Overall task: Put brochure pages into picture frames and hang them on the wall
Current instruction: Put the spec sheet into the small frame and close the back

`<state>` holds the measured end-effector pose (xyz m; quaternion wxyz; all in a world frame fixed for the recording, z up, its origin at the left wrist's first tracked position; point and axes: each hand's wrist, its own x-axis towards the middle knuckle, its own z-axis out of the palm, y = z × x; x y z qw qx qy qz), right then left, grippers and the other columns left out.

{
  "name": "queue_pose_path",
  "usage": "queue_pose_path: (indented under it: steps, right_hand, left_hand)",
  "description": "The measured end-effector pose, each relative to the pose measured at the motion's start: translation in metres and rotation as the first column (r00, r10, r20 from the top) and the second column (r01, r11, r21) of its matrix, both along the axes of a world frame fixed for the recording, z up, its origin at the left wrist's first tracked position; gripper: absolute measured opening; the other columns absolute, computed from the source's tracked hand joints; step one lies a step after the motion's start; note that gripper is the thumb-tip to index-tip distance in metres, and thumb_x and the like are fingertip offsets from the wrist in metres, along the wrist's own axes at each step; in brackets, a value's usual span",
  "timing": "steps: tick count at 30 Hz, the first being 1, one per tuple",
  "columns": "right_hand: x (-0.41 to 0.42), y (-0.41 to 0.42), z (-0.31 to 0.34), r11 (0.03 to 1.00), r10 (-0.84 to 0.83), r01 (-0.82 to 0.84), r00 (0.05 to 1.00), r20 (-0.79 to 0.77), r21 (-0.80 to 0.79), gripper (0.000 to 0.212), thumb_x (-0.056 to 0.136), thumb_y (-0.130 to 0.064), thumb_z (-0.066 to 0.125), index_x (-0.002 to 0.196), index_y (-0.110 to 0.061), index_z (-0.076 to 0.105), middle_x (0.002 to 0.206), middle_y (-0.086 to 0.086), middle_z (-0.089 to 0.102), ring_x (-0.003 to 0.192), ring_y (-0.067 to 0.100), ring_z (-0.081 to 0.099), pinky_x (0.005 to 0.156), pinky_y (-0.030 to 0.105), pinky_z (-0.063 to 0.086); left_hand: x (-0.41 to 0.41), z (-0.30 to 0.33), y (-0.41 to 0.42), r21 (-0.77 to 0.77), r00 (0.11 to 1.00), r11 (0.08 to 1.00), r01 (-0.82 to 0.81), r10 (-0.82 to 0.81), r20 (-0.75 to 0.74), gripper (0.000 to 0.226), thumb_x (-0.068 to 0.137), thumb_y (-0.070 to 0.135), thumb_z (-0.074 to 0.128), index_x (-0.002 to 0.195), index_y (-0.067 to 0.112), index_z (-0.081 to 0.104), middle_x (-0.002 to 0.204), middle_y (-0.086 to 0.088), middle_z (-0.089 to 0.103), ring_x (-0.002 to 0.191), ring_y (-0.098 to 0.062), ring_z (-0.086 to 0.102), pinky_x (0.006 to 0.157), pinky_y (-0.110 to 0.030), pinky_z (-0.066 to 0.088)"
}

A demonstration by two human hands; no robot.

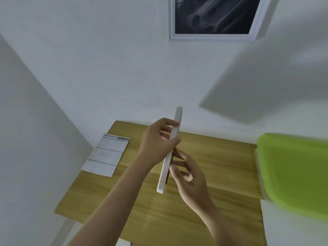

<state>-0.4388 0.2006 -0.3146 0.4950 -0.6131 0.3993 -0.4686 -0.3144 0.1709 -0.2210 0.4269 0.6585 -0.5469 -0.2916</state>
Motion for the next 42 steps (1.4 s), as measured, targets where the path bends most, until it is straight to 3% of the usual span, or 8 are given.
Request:
queue_pose_path:
  steps: [7,9,12,16,23,28,33,42]
  right_hand:
    - [-0.005,-0.020,-0.041,0.981,-0.017,0.049,0.986,-0.168,0.187,0.055,0.083,-0.051,0.060,0.134,-0.048,0.040,0.135,-0.013,0.044,0.124,0.003,0.042,0.101,0.028,0.039]
    - [0.001,-0.023,-0.045,0.965,0.040,-0.014,0.995,-0.095,0.262,0.056,0.085,-0.041,0.063,0.135,-0.045,0.040,0.135,-0.009,0.048,0.112,0.012,0.056,0.091,0.032,0.050]
    - [0.015,-0.022,-0.046,0.957,-0.027,0.039,0.999,-0.045,0.289,0.058,0.086,-0.021,0.066,0.138,-0.029,0.042,0.129,0.003,0.048,0.087,-0.002,0.063,0.070,0.018,0.053]
    - [0.032,-0.020,-0.058,0.953,-0.121,0.154,0.983,-0.136,0.261,0.066,0.085,-0.022,0.068,0.142,-0.030,0.036,0.127,-0.002,0.039,0.111,0.005,0.055,0.098,0.030,0.048]
    - [0.046,-0.008,-0.079,0.906,-0.166,0.266,0.939,-0.301,0.329,0.073,0.085,-0.020,0.068,0.146,-0.029,0.029,0.127,0.003,0.032,0.105,0.006,0.047,0.095,0.020,0.036]
    - [0.059,-0.006,-0.098,0.884,-0.159,0.322,0.890,-0.428,0.340,0.071,0.087,-0.020,0.065,0.146,-0.025,0.028,0.128,0.007,0.025,0.088,-0.005,0.043,0.080,0.006,0.029]
    - [0.076,-0.008,-0.116,0.849,-0.139,0.353,0.867,-0.478,0.394,0.073,0.086,-0.022,0.065,0.147,-0.025,0.024,0.133,0.010,0.021,0.099,0.014,0.047,0.090,0.019,0.036]
    - [0.094,-0.021,-0.132,0.872,-0.145,0.392,0.778,-0.611,0.293,0.076,0.087,-0.023,0.062,0.149,-0.019,0.018,0.128,0.012,0.022,0.106,0.016,0.031,0.098,0.024,0.029]
  left_hand:
    - [0.048,-0.011,0.001,0.011,0.992,0.992,-0.127,0.128,-0.011,0.021,0.079,0.015,0.068,0.089,0.033,0.065,0.085,0.010,0.066,0.080,-0.013,0.066,0.069,-0.035,0.059]
    - [0.061,-0.016,0.002,0.022,0.982,0.987,-0.162,0.164,-0.092,0.018,0.080,0.011,0.067,0.088,0.028,0.066,0.086,0.007,0.067,0.079,-0.015,0.067,0.072,-0.042,0.059]
    - [0.082,-0.028,0.002,0.040,0.957,0.973,-0.229,0.233,-0.172,0.016,0.082,0.008,0.064,0.086,0.022,0.068,0.087,0.004,0.069,0.074,-0.016,0.067,0.075,-0.044,0.058]
    - [0.104,-0.061,0.004,0.099,0.959,0.966,-0.239,0.250,-0.133,0.021,0.080,0.014,0.063,0.094,0.029,0.066,0.097,0.000,0.069,0.078,-0.026,0.067,0.078,-0.046,0.056]
    - [0.116,-0.130,0.026,0.404,0.998,0.914,-0.039,0.054,-0.026,0.056,0.077,0.014,0.070,0.126,0.030,0.048,0.112,0.010,0.052,0.086,0.002,0.054,0.065,-0.013,0.043]
    - [0.125,-0.177,0.036,0.491,0.998,0.871,-0.007,0.033,-0.046,0.064,0.071,0.017,0.074,0.127,0.032,0.047,0.114,0.011,0.051,0.107,-0.013,0.052,0.087,-0.025,0.043]
    - [0.143,-0.207,0.031,0.517,0.999,0.856,0.022,-0.006,-0.033,0.067,0.060,0.042,0.069,0.121,0.052,0.042,0.113,0.009,0.057,0.114,-0.025,0.050,0.094,-0.044,0.049]
    - [0.154,-0.223,0.019,0.444,0.998,0.895,0.035,-0.054,0.030,0.067,0.074,0.030,0.073,0.133,0.034,0.043,0.122,0.007,0.053,0.116,-0.022,0.046,0.098,-0.044,0.044]
